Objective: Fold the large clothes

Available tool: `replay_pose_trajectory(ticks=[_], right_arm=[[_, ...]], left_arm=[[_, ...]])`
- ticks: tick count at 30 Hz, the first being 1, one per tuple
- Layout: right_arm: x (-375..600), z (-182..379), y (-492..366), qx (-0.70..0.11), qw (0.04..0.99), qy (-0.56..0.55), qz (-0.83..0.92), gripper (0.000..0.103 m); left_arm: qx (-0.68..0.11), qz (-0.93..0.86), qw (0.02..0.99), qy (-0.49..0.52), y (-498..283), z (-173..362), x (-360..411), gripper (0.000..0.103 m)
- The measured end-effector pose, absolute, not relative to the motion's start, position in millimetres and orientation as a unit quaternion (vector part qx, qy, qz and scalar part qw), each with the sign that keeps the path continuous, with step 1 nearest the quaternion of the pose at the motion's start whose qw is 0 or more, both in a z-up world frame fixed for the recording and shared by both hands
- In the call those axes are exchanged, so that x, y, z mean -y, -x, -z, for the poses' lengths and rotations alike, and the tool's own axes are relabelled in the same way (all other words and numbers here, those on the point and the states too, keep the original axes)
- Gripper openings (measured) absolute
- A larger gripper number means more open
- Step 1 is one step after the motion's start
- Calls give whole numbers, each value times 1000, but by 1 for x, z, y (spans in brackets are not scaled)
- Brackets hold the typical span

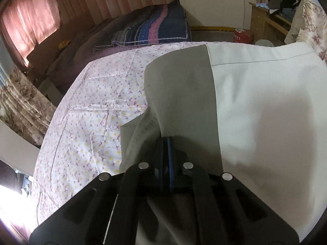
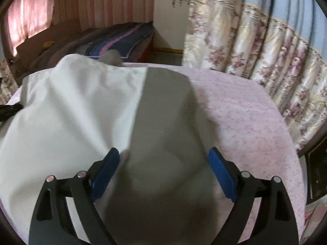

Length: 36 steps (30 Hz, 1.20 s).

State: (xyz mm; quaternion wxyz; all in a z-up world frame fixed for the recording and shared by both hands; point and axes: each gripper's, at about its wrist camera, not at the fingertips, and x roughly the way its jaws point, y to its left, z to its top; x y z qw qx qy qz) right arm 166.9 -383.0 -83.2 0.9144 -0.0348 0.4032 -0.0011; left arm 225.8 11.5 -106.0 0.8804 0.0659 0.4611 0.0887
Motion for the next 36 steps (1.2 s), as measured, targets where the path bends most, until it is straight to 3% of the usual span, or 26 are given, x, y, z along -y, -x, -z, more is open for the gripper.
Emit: replay_pose_trajectory(ticks=[5,6,7,11,13,15,27,36], right_arm=[[408,73,-159,-404,914,-17,-7,99],[411,68,-155,-400,917,-17,-6,99],[417,61,-150,-394,919,-17,-7,99],[441,48,-137,-396,918,-27,-16,99],[449,48,-135,-403,914,-37,-24,99],[453,52,-134,-414,907,-56,-41,99],[410,90,-141,-452,885,-75,-78,100],[386,98,-142,-452,890,-31,-53,102]], left_arm=[[-449,-78,888,-52,-218,97,-16,5],[-446,-74,891,-47,-214,92,-14,15],[-442,-70,893,-43,-210,87,-13,30],[-400,-48,915,-30,-185,53,3,60],[-384,-38,922,-15,-174,39,14,83],[-364,-24,931,8,-162,25,29,95],[-386,44,920,-55,-155,53,138,99],[-404,37,912,-60,-158,85,133,100]])
